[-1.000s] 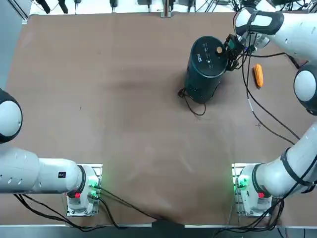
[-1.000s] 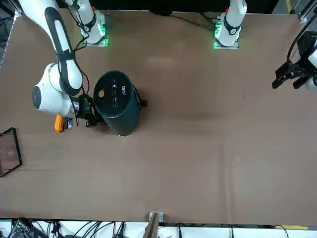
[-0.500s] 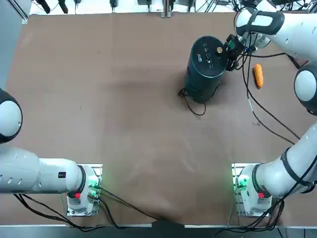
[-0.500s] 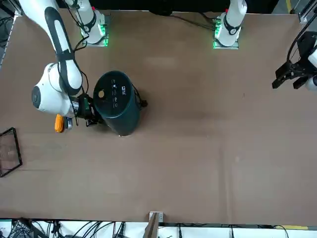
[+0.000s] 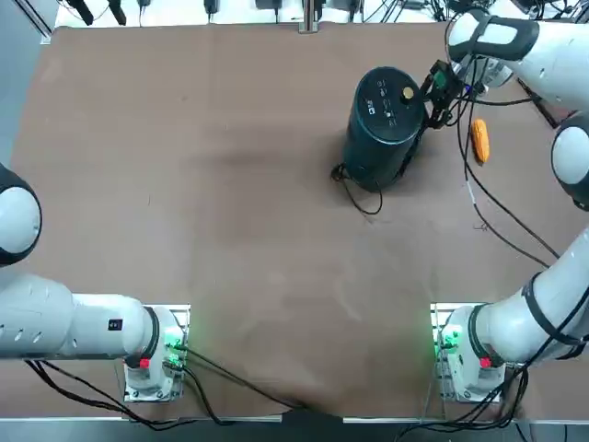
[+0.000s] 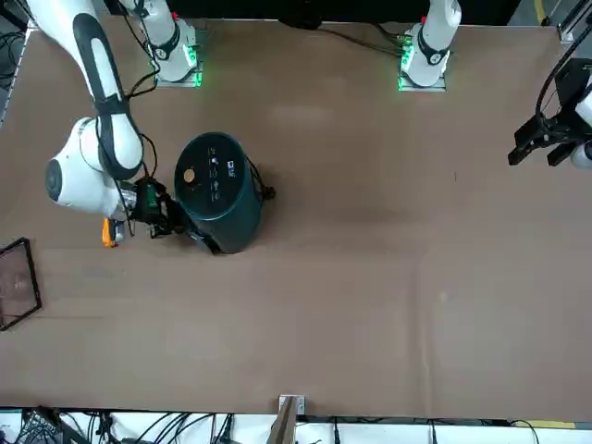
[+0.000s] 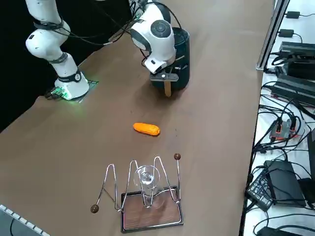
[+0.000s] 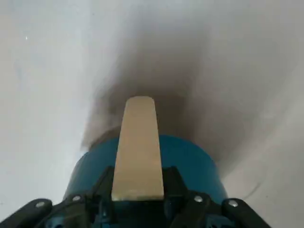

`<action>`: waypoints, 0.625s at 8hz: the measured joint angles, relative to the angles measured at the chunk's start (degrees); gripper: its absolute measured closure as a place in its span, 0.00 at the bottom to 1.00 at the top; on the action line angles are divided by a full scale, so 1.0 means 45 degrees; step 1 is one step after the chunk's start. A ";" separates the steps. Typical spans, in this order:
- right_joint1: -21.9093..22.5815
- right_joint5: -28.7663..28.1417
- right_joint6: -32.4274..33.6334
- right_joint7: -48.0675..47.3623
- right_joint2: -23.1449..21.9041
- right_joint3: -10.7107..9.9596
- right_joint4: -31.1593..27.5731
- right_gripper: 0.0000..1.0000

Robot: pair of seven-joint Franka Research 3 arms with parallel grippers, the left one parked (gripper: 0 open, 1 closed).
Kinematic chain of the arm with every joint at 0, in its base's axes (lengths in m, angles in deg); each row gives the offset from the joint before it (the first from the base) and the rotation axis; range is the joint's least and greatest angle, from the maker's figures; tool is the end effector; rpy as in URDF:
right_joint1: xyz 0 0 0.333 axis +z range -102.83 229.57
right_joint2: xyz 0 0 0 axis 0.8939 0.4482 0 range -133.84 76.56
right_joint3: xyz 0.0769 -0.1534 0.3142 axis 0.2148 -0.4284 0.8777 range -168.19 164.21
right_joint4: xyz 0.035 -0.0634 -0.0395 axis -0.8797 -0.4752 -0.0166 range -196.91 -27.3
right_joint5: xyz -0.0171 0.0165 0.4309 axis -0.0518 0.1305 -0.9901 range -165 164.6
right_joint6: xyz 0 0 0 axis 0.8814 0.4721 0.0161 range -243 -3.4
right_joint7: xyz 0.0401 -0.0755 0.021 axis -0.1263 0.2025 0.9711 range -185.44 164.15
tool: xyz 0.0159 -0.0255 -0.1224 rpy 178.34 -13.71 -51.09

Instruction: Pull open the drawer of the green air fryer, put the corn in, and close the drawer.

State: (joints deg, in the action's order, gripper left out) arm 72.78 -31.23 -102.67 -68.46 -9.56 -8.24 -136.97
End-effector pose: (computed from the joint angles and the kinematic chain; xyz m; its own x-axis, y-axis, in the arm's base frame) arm 0.6164 0.0632 0.2657 0.2366 -0.8828 -0.4058 -0.9631 -0.2683 0.0222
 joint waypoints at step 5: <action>-0.0962 0.0193 -0.0276 0.0600 0.0025 -0.0061 0.0237 0.52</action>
State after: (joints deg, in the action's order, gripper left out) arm 68.45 -30.37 -103.91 -65.76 -9.45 -8.52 -135.91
